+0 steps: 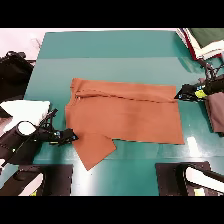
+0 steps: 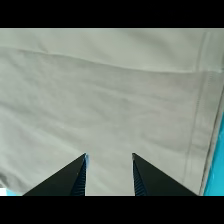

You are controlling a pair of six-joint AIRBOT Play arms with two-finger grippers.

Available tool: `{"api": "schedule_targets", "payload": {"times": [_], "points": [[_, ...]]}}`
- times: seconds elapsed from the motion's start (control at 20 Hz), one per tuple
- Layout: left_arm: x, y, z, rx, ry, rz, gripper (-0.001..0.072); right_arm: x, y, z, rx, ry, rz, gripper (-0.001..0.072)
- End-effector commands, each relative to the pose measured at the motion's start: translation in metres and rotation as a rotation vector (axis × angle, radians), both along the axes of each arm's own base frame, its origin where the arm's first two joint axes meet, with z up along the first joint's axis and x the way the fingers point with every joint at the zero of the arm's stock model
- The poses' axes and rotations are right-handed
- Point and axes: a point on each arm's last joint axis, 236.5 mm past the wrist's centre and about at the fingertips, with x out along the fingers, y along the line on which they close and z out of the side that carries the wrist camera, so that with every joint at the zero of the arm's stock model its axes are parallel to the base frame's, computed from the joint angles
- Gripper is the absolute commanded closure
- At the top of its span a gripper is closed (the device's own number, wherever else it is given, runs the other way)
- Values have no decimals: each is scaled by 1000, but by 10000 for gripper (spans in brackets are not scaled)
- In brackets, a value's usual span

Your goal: Fold the shirts.

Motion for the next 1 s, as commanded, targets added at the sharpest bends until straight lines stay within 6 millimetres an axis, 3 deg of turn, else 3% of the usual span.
{"api": "schedule_targets", "payload": {"times": [0.0, 0.15, 0.25, 0.35, 0.5, 0.6, 0.7, 0.75, 0.9, 0.95], "points": [[1, -5, 2, -20, -32, -34, 683, -15, -7, 0, -9, 44, 15, 375], [-6, -7, 8, -23, -24, -89, 686, -65, -43, -24, -62, 219, -29, 367], [-5, -9, 14, -28, -30, -113, 686, -107, -63, -55, -60, 322, -120, 185], [0, -10, 19, -26, -54, -125, 686, -145, -69, -88, 11, 406, -246, 187], [5, -9, 22, -24, -72, -123, 686, -196, -55, -125, 120, 554, -345, 223], [5, -9, 23, -24, -72, -124, 686, -198, -38, -138, 181, 561, -373, 233], [4, -7, 21, -11, -72, -128, 686, -175, -24, -142, 236, 477, -401, 286], [4, -6, 20, -7, -72, -130, 686, -166, -20, -142, 238, 442, -399, 354], [-1, -2, 25, 20, -52, -163, 689, -154, -12, -134, 180, 378, -299, 676], [0, 1, 33, 39, -80, -180, 689, -151, -12, -126, 156, 365, -257, 692]]}}
